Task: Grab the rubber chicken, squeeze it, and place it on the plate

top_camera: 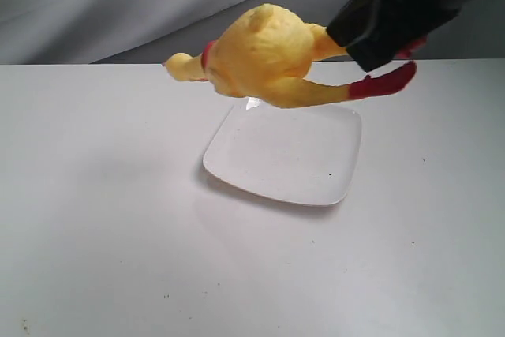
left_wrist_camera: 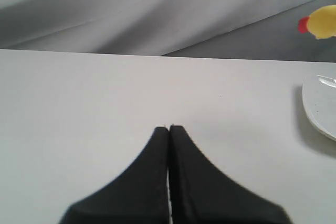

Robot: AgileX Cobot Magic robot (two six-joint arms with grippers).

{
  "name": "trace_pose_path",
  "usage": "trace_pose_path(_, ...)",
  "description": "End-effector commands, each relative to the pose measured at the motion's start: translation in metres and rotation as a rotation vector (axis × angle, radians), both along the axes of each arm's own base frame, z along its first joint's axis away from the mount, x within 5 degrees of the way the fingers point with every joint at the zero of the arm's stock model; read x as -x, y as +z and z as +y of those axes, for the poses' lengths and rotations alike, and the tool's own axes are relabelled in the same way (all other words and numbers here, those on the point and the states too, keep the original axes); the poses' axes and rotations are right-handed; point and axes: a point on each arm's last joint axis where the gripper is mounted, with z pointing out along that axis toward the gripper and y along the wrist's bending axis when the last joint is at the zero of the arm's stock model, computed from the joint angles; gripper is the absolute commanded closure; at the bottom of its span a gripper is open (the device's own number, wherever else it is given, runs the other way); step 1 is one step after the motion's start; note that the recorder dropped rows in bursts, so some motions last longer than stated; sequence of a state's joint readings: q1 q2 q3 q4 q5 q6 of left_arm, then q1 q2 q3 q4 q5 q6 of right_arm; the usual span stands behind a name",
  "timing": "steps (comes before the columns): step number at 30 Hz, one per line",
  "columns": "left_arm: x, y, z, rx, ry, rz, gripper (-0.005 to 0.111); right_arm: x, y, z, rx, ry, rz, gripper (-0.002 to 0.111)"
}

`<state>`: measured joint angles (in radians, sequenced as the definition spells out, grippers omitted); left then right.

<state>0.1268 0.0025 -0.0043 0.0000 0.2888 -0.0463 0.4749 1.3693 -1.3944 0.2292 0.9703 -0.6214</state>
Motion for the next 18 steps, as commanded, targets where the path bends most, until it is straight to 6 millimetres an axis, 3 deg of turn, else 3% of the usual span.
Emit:
trace_pose_path(1, 0.0, -0.001, 0.0, 0.014, 0.003, -0.005, 0.107, 0.014, 0.006, -0.008, -0.09, 0.096, -0.012, 0.108)
trace_pose_path(11, 0.0, 0.002, 0.001, -0.046, 0.003, -0.028, 0.107, 0.025, -0.015, -0.011, -0.107, 0.154, 0.013, 0.108)
trace_pose_path(18, 0.0, 0.037, 0.0, -0.122, -0.001, -0.406, 0.107, 0.025, -0.015, -0.01, -0.135, 0.153, 0.018, 0.108)
